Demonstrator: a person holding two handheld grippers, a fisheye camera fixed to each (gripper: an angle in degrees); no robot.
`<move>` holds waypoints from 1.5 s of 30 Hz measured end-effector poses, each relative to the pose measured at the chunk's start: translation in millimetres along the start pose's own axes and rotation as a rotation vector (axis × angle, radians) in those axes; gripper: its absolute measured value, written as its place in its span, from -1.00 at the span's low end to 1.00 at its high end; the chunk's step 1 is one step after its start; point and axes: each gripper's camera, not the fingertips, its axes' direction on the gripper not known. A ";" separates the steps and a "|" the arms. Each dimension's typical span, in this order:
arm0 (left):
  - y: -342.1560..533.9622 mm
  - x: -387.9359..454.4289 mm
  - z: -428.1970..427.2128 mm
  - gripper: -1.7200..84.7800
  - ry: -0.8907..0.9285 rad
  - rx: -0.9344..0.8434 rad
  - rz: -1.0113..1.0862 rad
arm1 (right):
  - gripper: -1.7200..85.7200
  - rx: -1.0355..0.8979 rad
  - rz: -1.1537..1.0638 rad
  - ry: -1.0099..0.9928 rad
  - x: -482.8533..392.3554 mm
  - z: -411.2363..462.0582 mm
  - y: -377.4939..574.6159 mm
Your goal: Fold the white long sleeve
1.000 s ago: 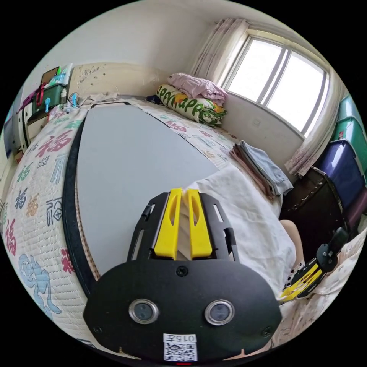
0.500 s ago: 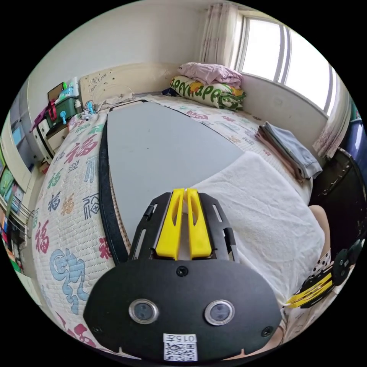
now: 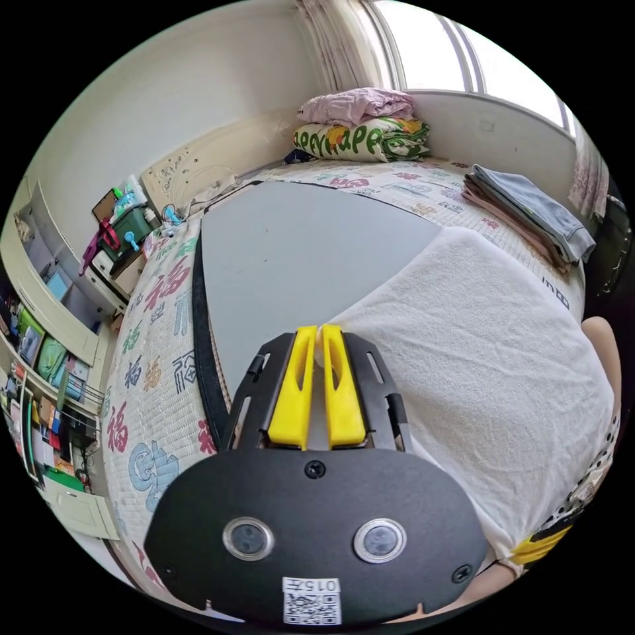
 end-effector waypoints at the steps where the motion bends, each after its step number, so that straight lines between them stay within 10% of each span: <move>1: 2.4 -2.6 1.0 -0.95 0.015 0.006 -0.014 | -0.88 -0.022 -0.034 0.062 -7.2 5.4 -6.7; 12: 37.0 -32.6 4.6 -0.94 0.198 0.099 -0.129 | -0.96 0.099 -0.056 0.040 9.5 -0.2 -44.0; 23: 113.8 -102.2 74.0 -0.67 0.721 0.082 -0.394 | -0.77 0.555 0.607 -0.311 338.1 -91.8 -35.5; 45: 168.7 -94.3 173.9 -0.57 0.617 0.064 -0.552 | -0.64 0.335 0.702 -0.380 563.4 33.3 -166.4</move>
